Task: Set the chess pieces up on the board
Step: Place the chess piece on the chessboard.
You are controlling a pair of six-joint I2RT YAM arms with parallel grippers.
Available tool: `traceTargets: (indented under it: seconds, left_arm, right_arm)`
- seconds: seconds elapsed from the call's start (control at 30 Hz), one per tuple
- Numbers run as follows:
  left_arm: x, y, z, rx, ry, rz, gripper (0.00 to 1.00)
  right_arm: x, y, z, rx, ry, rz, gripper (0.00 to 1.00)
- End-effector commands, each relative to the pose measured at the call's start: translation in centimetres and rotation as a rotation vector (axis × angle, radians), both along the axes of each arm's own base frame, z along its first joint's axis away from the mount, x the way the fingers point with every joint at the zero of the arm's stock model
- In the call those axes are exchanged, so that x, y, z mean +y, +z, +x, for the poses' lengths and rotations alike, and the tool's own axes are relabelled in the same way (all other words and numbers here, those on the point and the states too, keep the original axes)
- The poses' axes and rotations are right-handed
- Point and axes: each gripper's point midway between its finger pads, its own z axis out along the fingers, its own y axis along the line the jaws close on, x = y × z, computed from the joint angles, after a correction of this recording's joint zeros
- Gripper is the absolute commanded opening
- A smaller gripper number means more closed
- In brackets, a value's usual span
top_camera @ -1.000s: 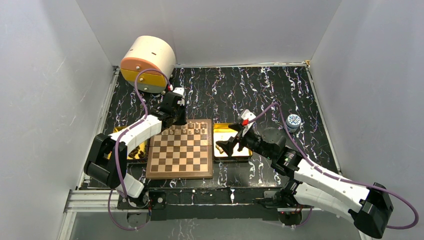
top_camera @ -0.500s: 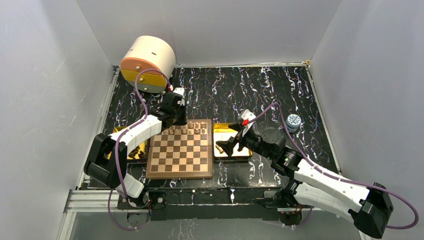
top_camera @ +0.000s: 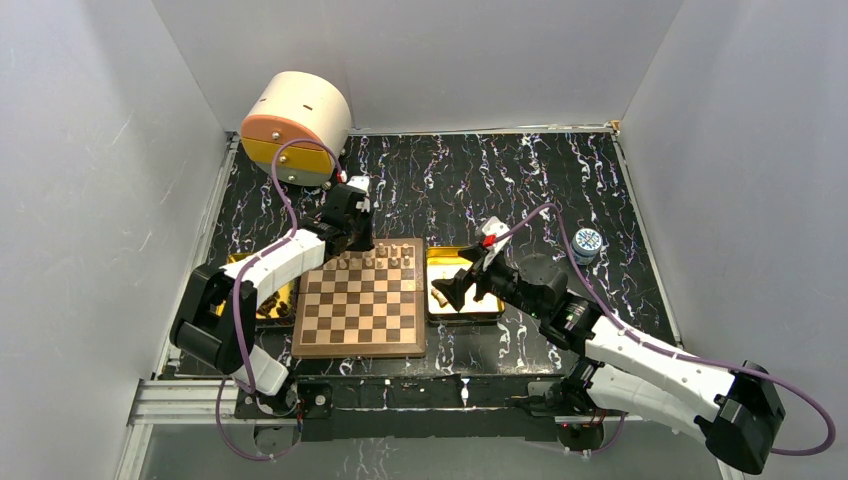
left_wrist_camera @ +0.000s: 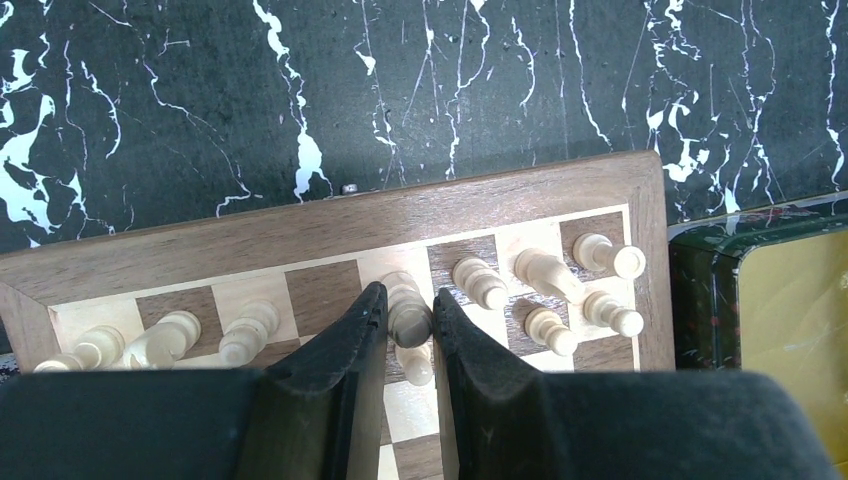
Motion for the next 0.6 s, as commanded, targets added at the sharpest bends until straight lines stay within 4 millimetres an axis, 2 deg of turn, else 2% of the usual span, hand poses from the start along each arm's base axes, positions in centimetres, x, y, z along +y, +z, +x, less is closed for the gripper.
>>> traceTargets:
  seconds: [0.0,0.2,0.57]
  left_arm:
    - [1.2,0.8,0.5,-0.032,0.043,0.048,0.17]
    - [2.6,0.5,0.1,-0.016,0.078,0.115,0.17]
    - [4.1,0.4,0.2,-0.023,0.116,0.166,0.17]
  right_arm:
    - [0.3,2.9,0.7,-0.040,-0.028,0.063,0.99]
    - [0.2,2.9,0.7,-0.044,-0.031,0.063,0.99]
    - [0.3,3.1,0.6,-0.047,-0.021,0.067,0.99]
